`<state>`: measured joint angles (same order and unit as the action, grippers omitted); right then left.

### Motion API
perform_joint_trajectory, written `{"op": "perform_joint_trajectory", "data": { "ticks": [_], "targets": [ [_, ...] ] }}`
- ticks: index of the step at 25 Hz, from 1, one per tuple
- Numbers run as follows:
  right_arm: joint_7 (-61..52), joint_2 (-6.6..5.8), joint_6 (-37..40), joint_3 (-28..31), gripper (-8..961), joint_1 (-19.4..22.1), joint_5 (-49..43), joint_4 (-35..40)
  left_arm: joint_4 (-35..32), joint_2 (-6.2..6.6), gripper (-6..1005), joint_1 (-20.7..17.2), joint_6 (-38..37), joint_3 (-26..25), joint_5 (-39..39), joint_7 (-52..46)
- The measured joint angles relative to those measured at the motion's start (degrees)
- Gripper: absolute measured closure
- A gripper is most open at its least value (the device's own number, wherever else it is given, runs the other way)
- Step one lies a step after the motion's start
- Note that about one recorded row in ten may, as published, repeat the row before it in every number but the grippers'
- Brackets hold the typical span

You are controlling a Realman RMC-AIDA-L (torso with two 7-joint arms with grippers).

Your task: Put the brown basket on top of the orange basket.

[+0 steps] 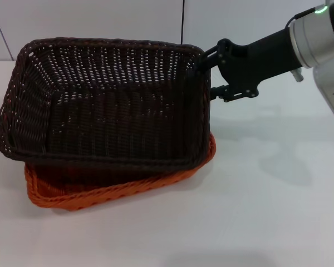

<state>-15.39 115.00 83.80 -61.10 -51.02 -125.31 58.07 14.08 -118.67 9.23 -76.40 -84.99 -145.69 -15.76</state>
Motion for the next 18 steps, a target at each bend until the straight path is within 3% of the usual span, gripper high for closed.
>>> {"op": "perform_joint_trajectory", "data": {
  "ticks": [18],
  "targets": [
    [-7.85,0.69,8.13,2.90,416,10.43,-0.24,12.36,-0.34,0.20,224,0.47,0.29,-0.64,0.50,0.34]
  ]
}}
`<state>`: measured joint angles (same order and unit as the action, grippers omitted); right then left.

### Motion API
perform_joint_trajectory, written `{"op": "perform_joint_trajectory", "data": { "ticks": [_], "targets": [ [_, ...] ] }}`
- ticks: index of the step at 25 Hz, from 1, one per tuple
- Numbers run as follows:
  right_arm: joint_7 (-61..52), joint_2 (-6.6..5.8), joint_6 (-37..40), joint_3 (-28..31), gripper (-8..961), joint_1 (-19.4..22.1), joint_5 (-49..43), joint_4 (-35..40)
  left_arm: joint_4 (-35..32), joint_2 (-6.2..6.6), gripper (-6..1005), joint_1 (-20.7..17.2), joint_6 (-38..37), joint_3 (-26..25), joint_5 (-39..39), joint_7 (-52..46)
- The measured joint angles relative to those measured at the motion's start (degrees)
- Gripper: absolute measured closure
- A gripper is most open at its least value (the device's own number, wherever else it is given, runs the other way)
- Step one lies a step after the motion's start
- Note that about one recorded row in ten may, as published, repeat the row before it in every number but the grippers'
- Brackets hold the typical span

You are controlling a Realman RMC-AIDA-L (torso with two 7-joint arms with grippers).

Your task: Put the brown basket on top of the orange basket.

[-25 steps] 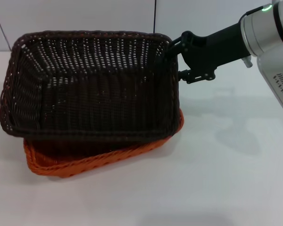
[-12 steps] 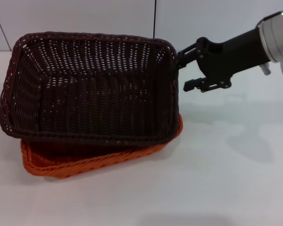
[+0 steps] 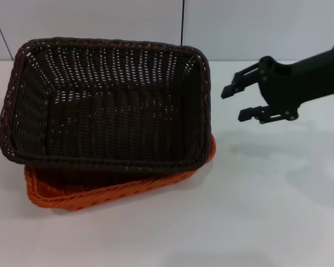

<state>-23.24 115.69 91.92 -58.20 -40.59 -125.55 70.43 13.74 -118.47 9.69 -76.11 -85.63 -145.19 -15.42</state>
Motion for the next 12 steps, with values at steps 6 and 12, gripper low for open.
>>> {"op": "perform_joint_trajectory", "data": {
  "ticks": [6,12],
  "targets": [
    [0.24,0.84,-0.29,7.60,416,6.25,11.37,2.71,-1.05,-0.10,223,0.06,0.00,0.02,-0.01,0.04],
    [0.40,2.93,-2.18,24.52,417,11.48,44.43,-14.23,-1.22,-0.18,222,-0.44,-0.29,0.33,0.00,0.16]
  ]
}}
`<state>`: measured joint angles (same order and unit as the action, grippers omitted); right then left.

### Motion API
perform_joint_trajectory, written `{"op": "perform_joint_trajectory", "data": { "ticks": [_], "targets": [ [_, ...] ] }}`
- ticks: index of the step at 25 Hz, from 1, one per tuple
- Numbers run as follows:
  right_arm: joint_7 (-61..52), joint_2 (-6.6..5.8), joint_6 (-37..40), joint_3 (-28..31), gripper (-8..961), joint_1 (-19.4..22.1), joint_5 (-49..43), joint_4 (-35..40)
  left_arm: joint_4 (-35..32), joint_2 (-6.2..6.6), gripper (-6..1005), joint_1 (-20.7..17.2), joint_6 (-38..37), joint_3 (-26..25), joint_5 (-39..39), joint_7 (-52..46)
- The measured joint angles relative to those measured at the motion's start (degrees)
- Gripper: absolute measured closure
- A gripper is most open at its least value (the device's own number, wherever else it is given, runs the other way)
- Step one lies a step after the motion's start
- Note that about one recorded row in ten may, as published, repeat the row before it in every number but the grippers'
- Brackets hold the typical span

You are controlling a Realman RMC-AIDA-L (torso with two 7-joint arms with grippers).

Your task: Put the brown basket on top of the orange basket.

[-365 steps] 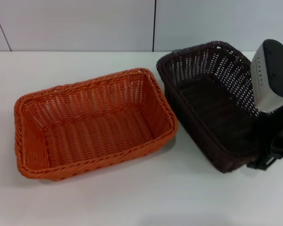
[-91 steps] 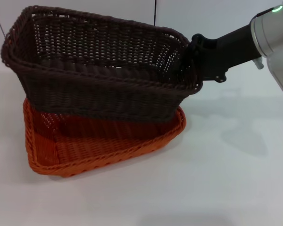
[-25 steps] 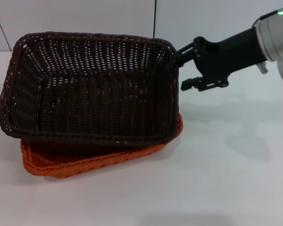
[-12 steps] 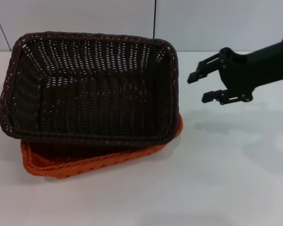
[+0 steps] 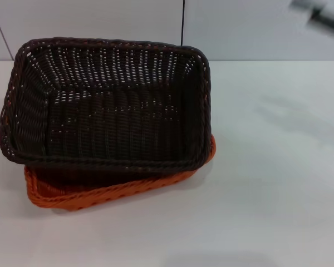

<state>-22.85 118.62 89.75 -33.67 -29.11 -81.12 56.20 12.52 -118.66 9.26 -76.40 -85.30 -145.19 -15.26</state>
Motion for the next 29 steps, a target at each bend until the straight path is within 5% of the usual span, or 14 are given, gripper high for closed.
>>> {"op": "perform_joint_trajectory", "data": {
  "ticks": [2,5,10,20,29],
  "targets": [
    [0.49,0.07,-0.14,1.61,417,0.39,6.17,-5.01,0.00,0.00,222,-0.05,-0.02,0.06,-0.02,0.04],
    [6.07,0.18,0.15,5.71,417,2.31,32.11,-26.57,-0.42,0.00,221,-0.04,-0.05,0.15,-0.04,0.12],
    [11.01,0.22,0.99,5.74,417,4.24,46.60,-39.87,-0.55,0.07,221,-0.04,-0.49,0.32,-0.49,0.14],
    [-0.90,0.25,0.69,5.43,325,8.25,47.48,-44.63,-1.93,0.16,220,-1.16,-2.80,2.50,-0.59,3.22],
    [0.79,0.50,1.37,6.12,325,7.63,50.00,-50.50,-2.80,0.11,219,-1.43,-3.39,2.59,-0.57,3.27]
  ]
}}
